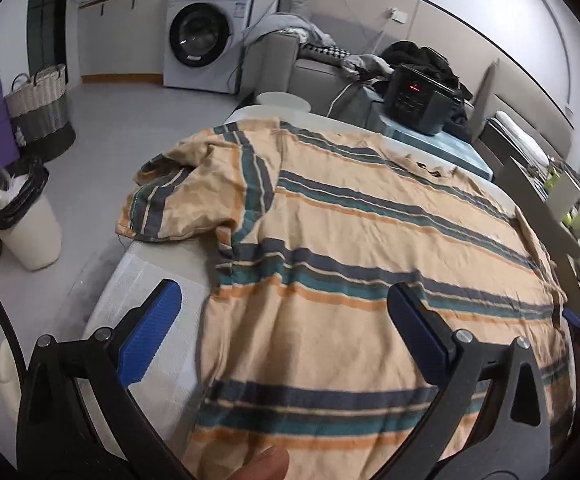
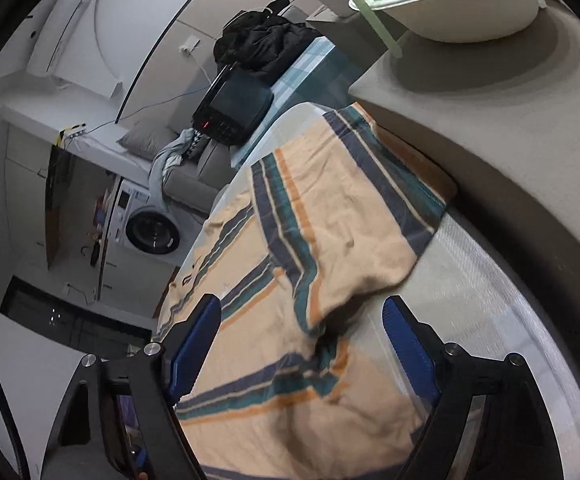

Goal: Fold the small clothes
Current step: 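Reach the right tool to the shirt's sleeve edge and close on it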

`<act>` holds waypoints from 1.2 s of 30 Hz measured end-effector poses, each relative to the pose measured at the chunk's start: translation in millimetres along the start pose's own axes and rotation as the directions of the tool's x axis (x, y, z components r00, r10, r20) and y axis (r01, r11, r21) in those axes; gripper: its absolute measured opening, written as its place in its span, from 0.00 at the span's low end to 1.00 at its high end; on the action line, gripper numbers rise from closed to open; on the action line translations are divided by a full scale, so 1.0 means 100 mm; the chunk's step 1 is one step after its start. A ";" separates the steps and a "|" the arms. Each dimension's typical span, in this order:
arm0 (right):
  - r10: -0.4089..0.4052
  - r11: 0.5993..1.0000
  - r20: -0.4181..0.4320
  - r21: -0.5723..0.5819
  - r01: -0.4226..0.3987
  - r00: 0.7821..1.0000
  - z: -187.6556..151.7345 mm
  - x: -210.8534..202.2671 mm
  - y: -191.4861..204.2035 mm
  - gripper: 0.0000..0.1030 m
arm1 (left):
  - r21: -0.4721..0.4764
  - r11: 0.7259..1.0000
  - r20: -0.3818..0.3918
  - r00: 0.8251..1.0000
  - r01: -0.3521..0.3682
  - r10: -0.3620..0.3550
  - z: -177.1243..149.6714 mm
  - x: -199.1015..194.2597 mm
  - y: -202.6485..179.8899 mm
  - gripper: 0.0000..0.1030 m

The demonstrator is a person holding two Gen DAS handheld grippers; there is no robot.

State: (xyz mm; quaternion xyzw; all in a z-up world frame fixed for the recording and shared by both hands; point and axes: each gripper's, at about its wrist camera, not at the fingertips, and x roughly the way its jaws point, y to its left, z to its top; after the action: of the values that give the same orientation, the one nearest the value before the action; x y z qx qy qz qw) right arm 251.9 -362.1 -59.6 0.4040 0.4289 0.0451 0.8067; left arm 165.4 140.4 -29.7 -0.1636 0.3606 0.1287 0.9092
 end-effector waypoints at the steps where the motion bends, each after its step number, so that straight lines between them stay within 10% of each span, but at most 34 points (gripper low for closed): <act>1: 0.002 1.000 0.005 0.014 -0.002 1.000 0.03 0.04 -0.02 0.83 | -0.006 1.000 -0.002 1.000 -0.003 0.003 0.01 0.03 0.01 0.99; 7: -0.139 0.987 0.088 0.090 0.131 0.986 0.16 0.21 -0.03 0.52 | -0.023 1.000 -0.011 1.000 -0.014 0.014 0.05 0.20 0.03 0.99; 12: -0.221 0.968 0.110 0.147 0.204 0.969 0.22 0.24 -0.13 0.06 | -0.013 1.000 -0.024 1.000 -0.020 0.020 0.04 0.27 -0.01 0.99; 28: -0.237 0.965 0.037 0.122 0.231 0.971 0.17 -0.02 -0.26 0.12 | 0.021 1.000 -0.028 0.999 -0.016 0.016 0.00 0.34 -0.08 0.99; 36: -0.240 0.965 0.067 0.122 0.231 0.968 0.19 0.03 -0.22 0.35 | 0.005 1.000 -0.020 0.999 -0.029 0.029 0.02 0.32 0.04 0.99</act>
State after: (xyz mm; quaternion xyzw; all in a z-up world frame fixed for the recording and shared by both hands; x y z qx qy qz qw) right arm 261.6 -387.5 -71.2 0.3966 0.4426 -0.0921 0.7989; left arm 188.2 148.3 -51.1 -0.1574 0.3722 0.1394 0.9040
